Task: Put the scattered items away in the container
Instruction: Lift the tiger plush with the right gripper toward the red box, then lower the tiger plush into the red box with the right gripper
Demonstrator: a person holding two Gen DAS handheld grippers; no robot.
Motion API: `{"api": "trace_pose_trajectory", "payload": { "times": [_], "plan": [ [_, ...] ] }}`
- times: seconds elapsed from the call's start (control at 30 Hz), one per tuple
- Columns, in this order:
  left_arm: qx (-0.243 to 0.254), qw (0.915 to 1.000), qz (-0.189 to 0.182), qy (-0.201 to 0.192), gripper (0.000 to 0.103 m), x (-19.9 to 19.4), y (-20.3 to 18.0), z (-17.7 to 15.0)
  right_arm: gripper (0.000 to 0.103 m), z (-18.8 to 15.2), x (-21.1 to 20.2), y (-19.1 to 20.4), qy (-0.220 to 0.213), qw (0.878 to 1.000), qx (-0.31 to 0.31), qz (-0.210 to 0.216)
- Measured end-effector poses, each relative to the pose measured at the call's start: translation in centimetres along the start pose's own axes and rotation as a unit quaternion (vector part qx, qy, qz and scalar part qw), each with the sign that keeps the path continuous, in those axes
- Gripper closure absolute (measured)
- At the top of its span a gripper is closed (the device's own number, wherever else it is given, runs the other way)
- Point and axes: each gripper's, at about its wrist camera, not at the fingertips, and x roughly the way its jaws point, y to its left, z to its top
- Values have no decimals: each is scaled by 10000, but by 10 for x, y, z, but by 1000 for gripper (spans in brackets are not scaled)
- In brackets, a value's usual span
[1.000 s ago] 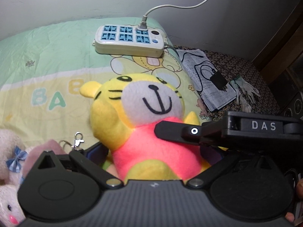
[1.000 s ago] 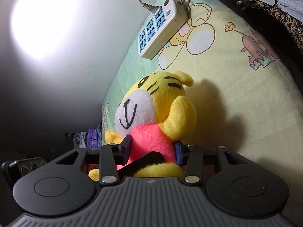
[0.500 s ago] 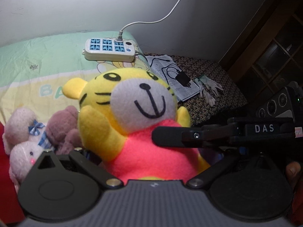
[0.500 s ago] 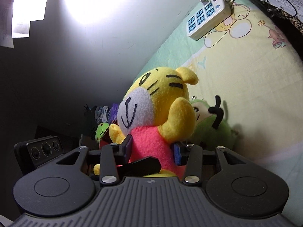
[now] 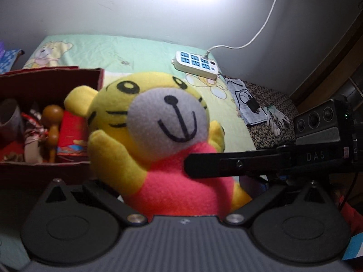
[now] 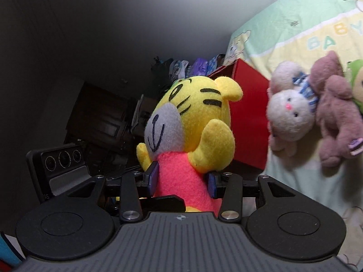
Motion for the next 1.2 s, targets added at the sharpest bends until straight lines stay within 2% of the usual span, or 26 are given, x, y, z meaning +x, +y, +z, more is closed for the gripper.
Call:
{"api": "trace_pose_trajectory", "payload": {
  "times": [0.2, 0.37, 0.57, 0.73, 0.93, 1.2],
  "plan": [
    [-56, 9986, 208, -485, 1, -58, 52, -3, 58, 2, 63, 44, 74, 9990, -384, 237],
    [72, 9966, 271, -774, 1, -95, 100, 2, 58, 1, 108, 74, -142, 9977, -591, 299],
    [332, 9943, 180, -1000, 1, -114, 150, 21, 58, 8, 151, 93, -614, 9957, -672, 145],
    [618, 9924, -52, -1059, 1, -112, 187, 45, 58, 16, 176, 101, -1097, 9918, -651, -111],
    [983, 9914, -261, -823, 1, -87, 225, 71, 58, 20, 205, 95, -1592, 9843, -512, -557],
    [986, 9935, -330, -457, 0, -46, 259, 67, 58, 20, 232, 63, -1659, 9813, -110, -974]
  ]
}}
